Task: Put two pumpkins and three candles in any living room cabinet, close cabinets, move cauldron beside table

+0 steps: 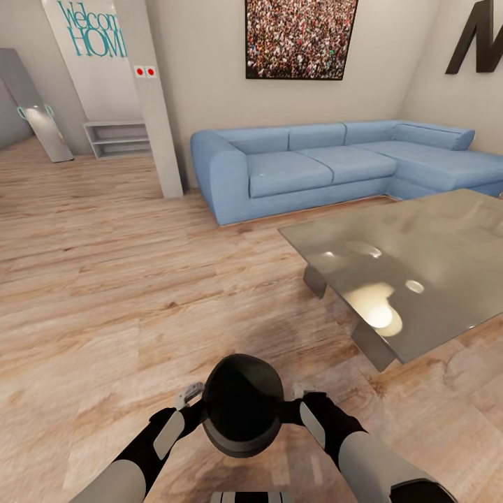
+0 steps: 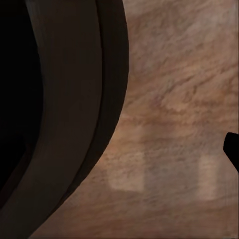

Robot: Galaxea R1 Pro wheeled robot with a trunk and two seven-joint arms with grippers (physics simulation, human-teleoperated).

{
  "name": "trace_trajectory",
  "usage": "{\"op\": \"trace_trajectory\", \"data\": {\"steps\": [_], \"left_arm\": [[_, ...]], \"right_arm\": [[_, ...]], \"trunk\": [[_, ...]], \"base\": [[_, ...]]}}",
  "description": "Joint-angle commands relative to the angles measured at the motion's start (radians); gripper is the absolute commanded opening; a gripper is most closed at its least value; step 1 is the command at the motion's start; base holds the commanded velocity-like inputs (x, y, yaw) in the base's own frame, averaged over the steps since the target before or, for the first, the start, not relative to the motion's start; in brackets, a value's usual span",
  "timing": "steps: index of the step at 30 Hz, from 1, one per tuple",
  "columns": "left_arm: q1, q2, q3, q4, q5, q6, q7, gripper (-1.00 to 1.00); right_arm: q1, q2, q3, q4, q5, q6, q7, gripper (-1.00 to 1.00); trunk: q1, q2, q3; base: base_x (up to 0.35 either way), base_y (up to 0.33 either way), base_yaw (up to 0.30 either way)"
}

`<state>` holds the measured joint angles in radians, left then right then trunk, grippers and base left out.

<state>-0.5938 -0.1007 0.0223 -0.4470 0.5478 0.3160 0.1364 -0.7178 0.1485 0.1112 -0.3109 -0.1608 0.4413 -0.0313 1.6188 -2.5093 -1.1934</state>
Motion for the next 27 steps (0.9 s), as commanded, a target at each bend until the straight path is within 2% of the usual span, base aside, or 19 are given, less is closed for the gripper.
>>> {"op": "trace_trajectory", "data": {"steps": [1,6,17,20,27], "left_arm": [[0.0,-0.001,0.003,-0.003,0.009,0.005,0.006,1.0],[0.0,-0.001,0.002,-0.002,0.009,0.006,0.006,1.0],[0.0,-0.002,0.002,-0.004,0.009,0.005,0.006,1.0],[0.0,-0.002,0.002,-0.002,0.009,0.005,0.006,1.0],[0.0,-0.002,0.002,0.001,0.01,0.005,0.006,1.0]], "right_arm": [[0.0,-0.001,0.009,-0.001,-0.006,0.002,-0.005,1.0],[0.0,0.0,0.009,0.004,-0.007,-0.039,-0.011,1.0],[0.0,0.0,0.008,0.006,-0.006,-0.042,-0.013,1.0],[0.0,0.0,0.008,0.005,-0.006,-0.042,-0.013,1.0],[0.0,0.0,0.008,0.004,-0.006,-0.042,-0.013,1.0]], "trunk": [[0.0,0.0,-0.001],[0.0,0.0,-0.001],[0.0,0.0,-0.001],[0.001,-0.001,-0.012],[0.002,-0.001,-0.02]], "base": [[0.0,0.0,0.0],[0.0,0.0,0.0],[0.0,0.0,0.0],[0.0,0.0,0.0],[0.0,0.0,0.0]]}}
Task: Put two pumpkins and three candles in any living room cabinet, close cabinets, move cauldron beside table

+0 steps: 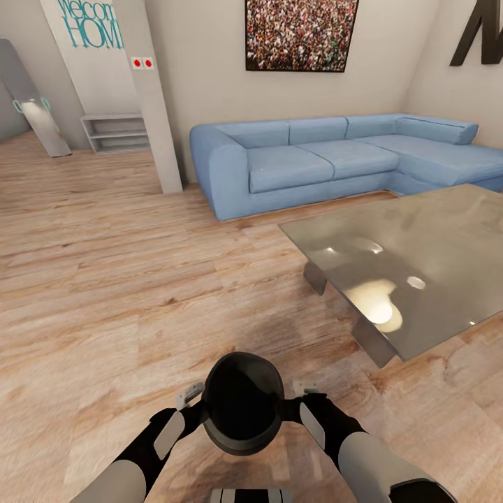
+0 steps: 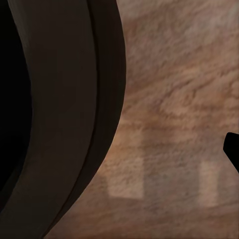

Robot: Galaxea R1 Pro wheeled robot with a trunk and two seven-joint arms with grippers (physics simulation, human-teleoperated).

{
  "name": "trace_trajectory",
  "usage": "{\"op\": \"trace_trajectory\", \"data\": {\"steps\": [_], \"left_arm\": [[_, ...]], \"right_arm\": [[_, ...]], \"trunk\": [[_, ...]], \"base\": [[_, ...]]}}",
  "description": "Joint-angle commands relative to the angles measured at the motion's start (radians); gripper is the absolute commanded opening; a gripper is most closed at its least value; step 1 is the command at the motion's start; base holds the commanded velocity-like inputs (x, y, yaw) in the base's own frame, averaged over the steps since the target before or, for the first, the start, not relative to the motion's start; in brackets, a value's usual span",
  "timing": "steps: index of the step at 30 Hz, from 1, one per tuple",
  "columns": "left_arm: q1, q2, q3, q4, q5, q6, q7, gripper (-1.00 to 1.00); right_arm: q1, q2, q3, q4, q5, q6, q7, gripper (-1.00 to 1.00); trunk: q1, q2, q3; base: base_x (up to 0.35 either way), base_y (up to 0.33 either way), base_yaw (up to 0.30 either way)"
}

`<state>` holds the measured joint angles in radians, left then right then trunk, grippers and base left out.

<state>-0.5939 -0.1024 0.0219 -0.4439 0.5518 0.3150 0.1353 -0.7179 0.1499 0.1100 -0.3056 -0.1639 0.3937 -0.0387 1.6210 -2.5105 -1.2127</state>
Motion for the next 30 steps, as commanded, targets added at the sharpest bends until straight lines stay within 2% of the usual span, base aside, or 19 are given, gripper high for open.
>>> {"op": "trace_trajectory", "data": {"steps": [1,30], "left_arm": [[0.0,0.0,0.003,-0.002,0.006,0.006,0.007,1.0],[0.0,0.001,0.004,-0.002,0.005,0.006,0.007,1.0]], "right_arm": [[0.0,-0.001,0.01,-0.001,-0.003,0.005,-0.006,1.0],[0.0,-0.001,0.01,-0.004,-0.002,0.005,-0.004,1.0]], "trunk": [[0.0,0.0,-0.001],[0.0,0.0,-0.001]], "base": [[0.0,0.0,0.0],[0.0,0.0,0.0]]}}
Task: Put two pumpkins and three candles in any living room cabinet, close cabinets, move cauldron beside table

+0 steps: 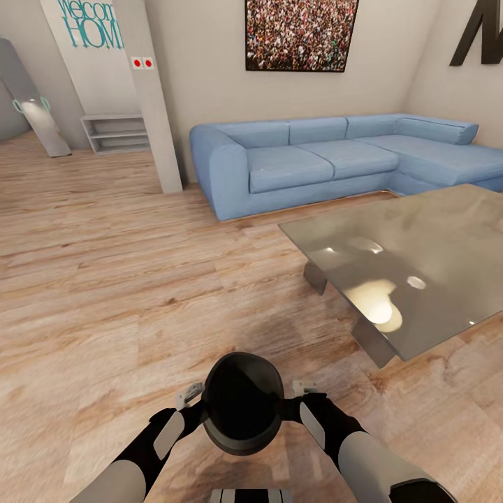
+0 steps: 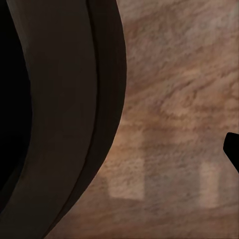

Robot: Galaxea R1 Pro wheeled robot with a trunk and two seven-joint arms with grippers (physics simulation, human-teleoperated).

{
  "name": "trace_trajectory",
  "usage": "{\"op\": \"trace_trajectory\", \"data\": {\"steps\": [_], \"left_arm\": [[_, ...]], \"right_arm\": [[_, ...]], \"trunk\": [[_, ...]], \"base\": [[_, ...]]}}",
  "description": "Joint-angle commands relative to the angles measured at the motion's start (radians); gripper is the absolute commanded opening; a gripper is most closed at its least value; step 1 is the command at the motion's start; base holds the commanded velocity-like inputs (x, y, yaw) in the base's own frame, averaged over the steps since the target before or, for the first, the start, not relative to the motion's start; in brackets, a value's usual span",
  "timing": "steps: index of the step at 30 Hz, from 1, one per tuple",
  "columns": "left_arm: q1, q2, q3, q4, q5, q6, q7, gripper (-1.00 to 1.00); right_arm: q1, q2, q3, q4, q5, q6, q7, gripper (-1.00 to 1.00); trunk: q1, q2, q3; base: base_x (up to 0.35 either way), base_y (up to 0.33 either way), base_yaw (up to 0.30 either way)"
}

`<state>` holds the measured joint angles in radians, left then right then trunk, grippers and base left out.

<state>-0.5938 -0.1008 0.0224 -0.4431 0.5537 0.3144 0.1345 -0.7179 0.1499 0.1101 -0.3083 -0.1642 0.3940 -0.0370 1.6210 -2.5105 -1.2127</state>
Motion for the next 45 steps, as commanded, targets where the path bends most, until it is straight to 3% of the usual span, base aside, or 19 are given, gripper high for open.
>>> {"op": "trace_trajectory", "data": {"steps": [1,2,3,45], "left_arm": [[0.0,0.0,0.003,-0.002,0.003,0.006,0.008,-1.0],[0.0,0.0,0.003,-0.002,0.003,0.006,0.008,-1.0],[0.0,0.0,0.002,-0.002,0.003,0.006,0.008,-1.0],[0.0,0.0,0.002,-0.016,0.004,0.006,0.008,-1.0]], "right_arm": [[0.0,-0.001,0.01,-0.002,-0.001,0.005,-0.006,1.0],[0.0,-0.001,0.01,-0.002,-0.001,0.005,-0.006,1.0],[0.0,-0.001,0.01,-0.002,-0.001,0.005,-0.006,-1.0],[0.0,-0.003,0.011,-0.039,0.002,0.015,0.001,-1.0]], "trunk": [[0.0,0.0,-0.001],[0.0,0.0,-0.001],[0.0,0.0,-0.001],[0.0,0.0,-0.001]], "base": [[0.0,0.0,0.0],[0.0,0.0,0.0],[0.0,0.0,0.0],[0.0,0.0,0.0]]}}
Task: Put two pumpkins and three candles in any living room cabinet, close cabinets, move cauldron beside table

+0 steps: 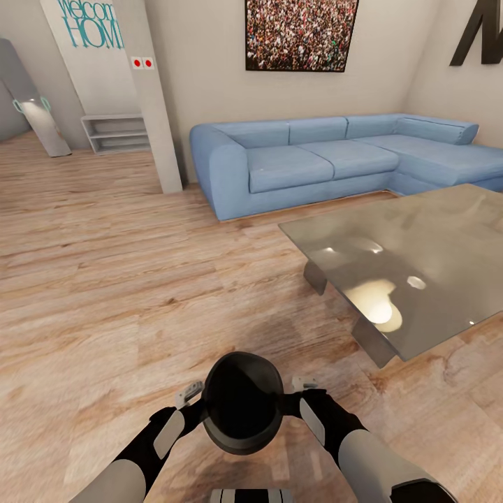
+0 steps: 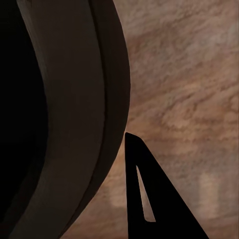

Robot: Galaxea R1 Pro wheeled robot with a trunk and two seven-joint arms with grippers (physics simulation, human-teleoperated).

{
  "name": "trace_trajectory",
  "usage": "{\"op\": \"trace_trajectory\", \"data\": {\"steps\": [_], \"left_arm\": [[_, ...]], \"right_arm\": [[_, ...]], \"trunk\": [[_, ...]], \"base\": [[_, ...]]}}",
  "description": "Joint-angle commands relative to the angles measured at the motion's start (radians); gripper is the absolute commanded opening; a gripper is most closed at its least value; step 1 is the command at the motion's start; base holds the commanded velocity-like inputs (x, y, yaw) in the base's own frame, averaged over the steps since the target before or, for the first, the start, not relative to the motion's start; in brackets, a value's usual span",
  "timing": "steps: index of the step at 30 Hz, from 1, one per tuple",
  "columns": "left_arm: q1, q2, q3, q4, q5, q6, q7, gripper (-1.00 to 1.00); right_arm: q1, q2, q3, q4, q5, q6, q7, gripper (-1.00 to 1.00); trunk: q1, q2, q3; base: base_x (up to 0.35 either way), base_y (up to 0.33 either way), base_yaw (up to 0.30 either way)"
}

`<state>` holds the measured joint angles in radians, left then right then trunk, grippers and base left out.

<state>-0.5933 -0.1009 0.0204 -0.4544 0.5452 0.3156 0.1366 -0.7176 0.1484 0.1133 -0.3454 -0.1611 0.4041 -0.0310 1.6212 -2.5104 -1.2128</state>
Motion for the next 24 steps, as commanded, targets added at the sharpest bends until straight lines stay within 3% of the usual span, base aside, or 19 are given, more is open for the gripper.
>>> {"op": "trace_trajectory", "data": {"steps": [1,11,24], "left_arm": [[0.0,0.0,0.004,-0.004,0.013,0.005,0.006,-1.0],[0.0,0.0,0.004,-0.004,0.013,0.006,0.006,-1.0],[0.0,0.0,0.004,-0.004,0.013,0.007,0.006,-1.0]], "right_arm": [[0.0,-0.001,0.008,-0.002,-0.002,0.005,-0.005,-1.0],[0.0,-0.002,0.008,-0.012,-0.004,0.007,0.006,-1.0],[0.0,-0.005,0.008,-0.014,-0.004,0.007,0.138,-1.0]], "trunk": [[0.0,0.0,-0.001],[0.0,0.0,-0.001],[0.0,0.0,-0.001]], "base": [[0.0,0.0,0.0],[0.0,0.0,0.0],[0.0,0.0,0.0]]}}
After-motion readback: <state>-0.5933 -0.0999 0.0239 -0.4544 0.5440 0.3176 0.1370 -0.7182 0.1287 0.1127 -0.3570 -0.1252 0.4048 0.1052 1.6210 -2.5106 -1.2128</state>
